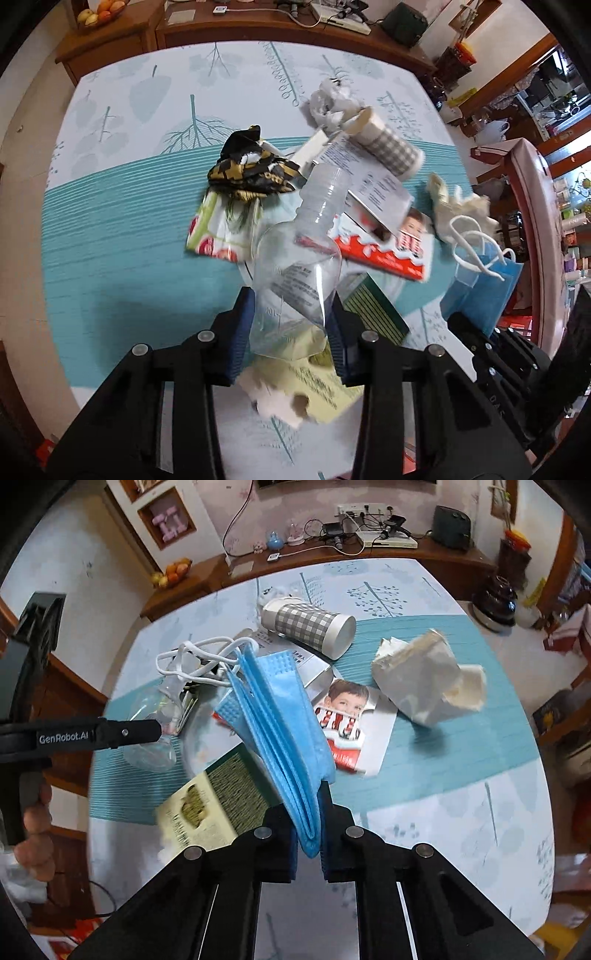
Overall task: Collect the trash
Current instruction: 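Grasp the clear plastic bottle with the left tool while the right tool grasps the blue mask, then carry the clear bottle and blue mask down to the black trash bin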
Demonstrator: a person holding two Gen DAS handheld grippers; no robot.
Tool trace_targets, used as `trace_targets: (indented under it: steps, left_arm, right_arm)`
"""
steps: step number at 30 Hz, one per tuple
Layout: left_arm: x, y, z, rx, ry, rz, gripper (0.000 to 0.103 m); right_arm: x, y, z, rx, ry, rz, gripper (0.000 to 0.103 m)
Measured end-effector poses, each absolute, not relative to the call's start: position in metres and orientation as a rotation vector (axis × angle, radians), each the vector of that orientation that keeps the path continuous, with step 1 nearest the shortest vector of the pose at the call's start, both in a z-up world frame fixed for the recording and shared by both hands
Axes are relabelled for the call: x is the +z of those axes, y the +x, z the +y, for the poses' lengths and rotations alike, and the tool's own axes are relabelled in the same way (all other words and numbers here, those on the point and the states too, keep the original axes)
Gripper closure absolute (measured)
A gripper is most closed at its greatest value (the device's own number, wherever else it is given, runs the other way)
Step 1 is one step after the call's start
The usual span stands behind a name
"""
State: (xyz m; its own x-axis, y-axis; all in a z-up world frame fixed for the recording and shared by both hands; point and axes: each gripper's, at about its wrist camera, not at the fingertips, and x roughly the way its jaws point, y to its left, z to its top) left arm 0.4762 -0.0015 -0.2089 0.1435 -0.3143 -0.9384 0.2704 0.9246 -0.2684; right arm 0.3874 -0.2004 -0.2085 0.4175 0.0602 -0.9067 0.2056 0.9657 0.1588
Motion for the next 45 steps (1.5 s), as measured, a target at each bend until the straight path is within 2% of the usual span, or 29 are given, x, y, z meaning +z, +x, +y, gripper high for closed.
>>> trace_targets:
  steps: [8, 14, 27, 36, 45]
  left_arm:
    - [-0.156, 0.401, 0.018, -0.421, -0.036, 1.303, 0.069]
    - [-0.132, 0.314, 0.019, -0.395, -0.030, 1.266, 0.069]
    - [-0.136, 0.120, -0.002, -0.263, -0.088, 1.219, 0.069]
    - [-0.186, 0.036, -0.018, -0.242, -0.049, 1.303, 0.069]
    - [-0.292, 0.016, -0.023, -0.257, -0.003, 1.359, 0.069]
  right_arm:
    - [-0.177, 0.320, -0.191, -0.043, 0.323, 1.103, 0.094]
    - [-0.162, 0.254, -0.191, 0.019, 0.354, 1.099, 0.094]
    - [-0.161, 0.090, -0.213, 0.218, 0.375, 1.106, 0.094]
    - [-0.202, 0.009, -0.226, 0.249, 0.415, 1.194, 0.094]
    - [-0.307, -0.018, -0.229, 0.155, 0.526, 1.323, 0.094]
